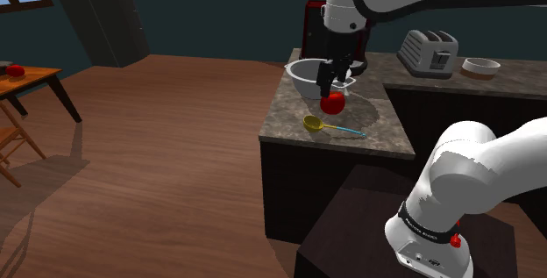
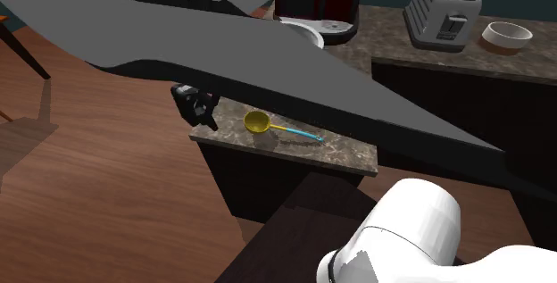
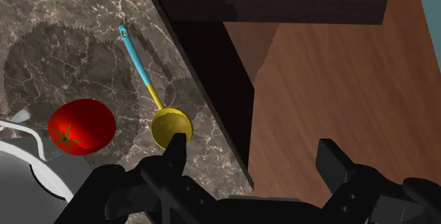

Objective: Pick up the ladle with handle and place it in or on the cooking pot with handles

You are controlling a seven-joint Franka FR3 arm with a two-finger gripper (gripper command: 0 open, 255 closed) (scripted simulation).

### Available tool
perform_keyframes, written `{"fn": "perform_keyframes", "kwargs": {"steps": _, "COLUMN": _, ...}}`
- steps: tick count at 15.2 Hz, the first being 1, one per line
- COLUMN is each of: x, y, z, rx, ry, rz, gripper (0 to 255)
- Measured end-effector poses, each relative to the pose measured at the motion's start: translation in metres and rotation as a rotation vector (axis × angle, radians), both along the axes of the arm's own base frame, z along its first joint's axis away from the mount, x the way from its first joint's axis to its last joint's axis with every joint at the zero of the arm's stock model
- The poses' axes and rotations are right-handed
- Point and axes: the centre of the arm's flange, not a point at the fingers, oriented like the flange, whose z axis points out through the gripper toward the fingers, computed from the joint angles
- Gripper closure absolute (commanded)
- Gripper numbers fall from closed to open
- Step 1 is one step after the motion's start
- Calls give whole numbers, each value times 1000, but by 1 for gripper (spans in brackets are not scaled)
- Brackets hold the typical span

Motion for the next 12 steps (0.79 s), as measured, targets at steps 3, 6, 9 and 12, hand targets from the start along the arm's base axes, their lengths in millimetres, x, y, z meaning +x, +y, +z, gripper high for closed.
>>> {"fn": "perform_keyframes", "kwargs": {"steps": 3, "x": 1, "y": -10, "z": -13, "rx": -2, "ry": -1, "rz": 23, "gripper": 0}}
{"fn": "perform_keyframes", "kwargs": {"steps": 6, "x": 0, "y": -29, "z": -41, "rx": -8, "ry": -5, "rz": 77, "gripper": 0}}
{"fn": "perform_keyframes", "kwargs": {"steps": 9, "x": 5, "y": -55, "z": -74, "rx": -14, "ry": -10, "rz": 137, "gripper": 0}}
{"fn": "perform_keyframes", "kwargs": {"steps": 12, "x": 10, "y": -80, "z": -102, "rx": -20, "ry": -15, "rz": 197, "gripper": 0}}
